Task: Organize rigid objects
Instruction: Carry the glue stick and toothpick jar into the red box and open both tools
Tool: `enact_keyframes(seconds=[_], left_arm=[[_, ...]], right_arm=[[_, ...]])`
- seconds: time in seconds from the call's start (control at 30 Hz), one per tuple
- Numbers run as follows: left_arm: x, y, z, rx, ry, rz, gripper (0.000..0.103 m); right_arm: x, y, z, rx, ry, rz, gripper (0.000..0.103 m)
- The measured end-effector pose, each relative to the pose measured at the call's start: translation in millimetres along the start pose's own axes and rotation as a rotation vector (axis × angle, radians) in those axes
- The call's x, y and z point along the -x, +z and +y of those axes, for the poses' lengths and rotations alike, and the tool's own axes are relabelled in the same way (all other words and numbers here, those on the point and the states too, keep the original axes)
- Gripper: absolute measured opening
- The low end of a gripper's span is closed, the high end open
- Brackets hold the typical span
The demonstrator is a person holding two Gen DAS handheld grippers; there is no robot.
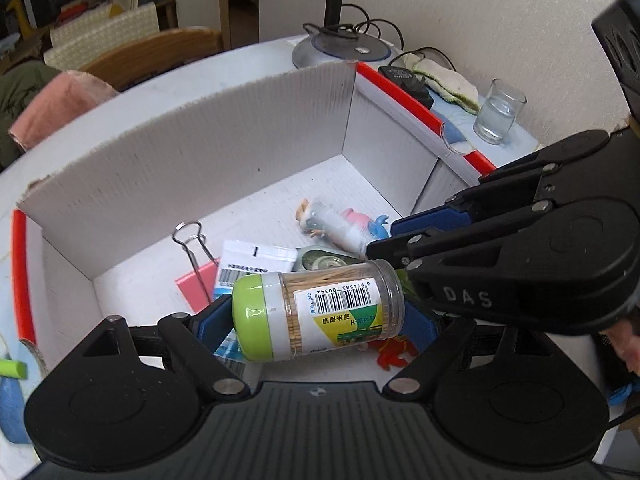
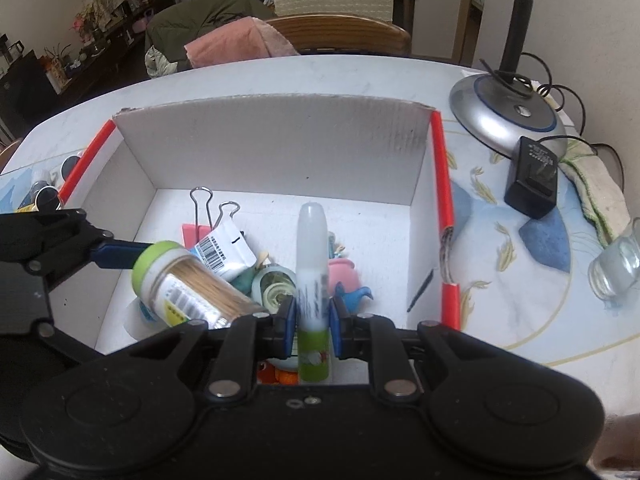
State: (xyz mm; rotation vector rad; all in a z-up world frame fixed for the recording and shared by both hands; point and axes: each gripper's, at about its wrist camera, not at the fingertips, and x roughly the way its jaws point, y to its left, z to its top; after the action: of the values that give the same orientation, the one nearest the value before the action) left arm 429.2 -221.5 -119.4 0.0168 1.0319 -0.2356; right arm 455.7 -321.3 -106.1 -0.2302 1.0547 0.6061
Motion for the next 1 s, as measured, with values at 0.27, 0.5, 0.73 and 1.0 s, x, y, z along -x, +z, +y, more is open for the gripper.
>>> enact_keyframes(seconds=[0.27, 0.5, 0.73, 1.0], left_arm=[[-2.7, 0.9, 3.7, 0.03, -0.025, 0.025, 0.088], [-1.6, -2.1, 2.4, 0.027, -0.028, 0.037, 0.088], [3.4, -8.6, 4.4, 0.046, -0.025, 0.035, 0.088], [16.4, -13.7, 3.0, 0.044, -0.013, 0.001, 0.089]], right_arm=[[0.2, -0.2, -1.5, -0.009, 0.014, -0.005, 0.018], [10.0, -0.8, -3.7, -0.023, 0.036, -0.025, 0.024], [17.6, -5.8, 0.4, -0.028, 0.039, -0.033, 0.026], [30.7, -11.6, 2.8, -0.037, 0.033, -0.054, 0.034]])
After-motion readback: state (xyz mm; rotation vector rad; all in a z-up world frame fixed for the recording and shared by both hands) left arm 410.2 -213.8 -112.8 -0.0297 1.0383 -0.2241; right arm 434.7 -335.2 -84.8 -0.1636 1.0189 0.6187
